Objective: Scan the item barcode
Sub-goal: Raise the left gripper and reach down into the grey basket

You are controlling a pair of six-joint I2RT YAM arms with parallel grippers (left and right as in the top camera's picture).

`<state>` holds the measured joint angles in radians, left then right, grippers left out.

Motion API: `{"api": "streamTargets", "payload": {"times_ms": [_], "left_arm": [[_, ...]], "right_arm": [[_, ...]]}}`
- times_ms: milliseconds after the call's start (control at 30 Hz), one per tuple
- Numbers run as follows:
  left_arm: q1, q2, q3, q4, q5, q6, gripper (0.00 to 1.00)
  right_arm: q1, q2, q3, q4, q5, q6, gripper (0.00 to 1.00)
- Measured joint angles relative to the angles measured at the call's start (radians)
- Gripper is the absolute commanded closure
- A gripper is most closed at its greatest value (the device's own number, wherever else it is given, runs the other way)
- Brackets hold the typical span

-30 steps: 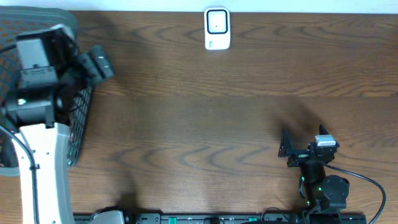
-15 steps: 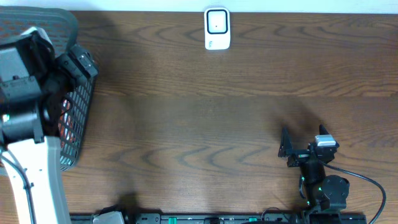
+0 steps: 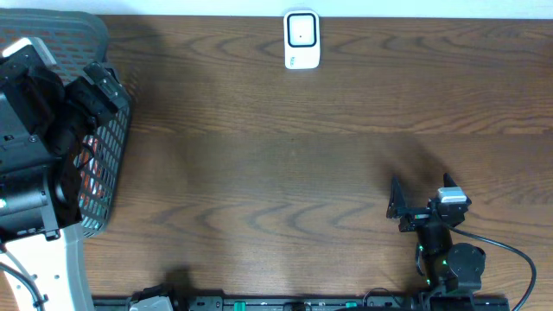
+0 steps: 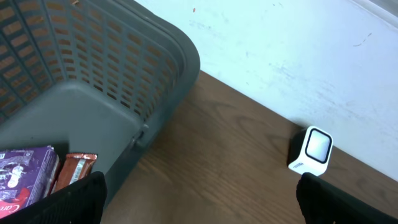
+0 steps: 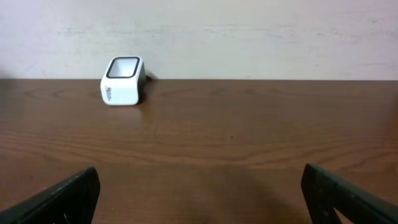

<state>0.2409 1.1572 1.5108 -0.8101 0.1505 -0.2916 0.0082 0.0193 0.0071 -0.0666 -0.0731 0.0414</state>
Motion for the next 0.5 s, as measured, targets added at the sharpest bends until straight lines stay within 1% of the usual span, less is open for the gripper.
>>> {"api": "streamTargets", "payload": {"times_ms": [300,467,500], "left_arm": [[0.01,0.001,0.0,0.006,-0.102,0.0,0.02],[0.074,0.024,0.0,0.053,-0.12,-0.001,0.01],[0.095,0.035,0.0,0.06,-0.124,-0.003,0.03]], "right_arm": [[0.0,0.0,0.0,0.0,0.0,0.0,0.01],[0.0,0.0,0.0,0.0,0.0,0.0,0.01],[0.0,0.0,0.0,0.0,0.0,0.0,0.01]]}}
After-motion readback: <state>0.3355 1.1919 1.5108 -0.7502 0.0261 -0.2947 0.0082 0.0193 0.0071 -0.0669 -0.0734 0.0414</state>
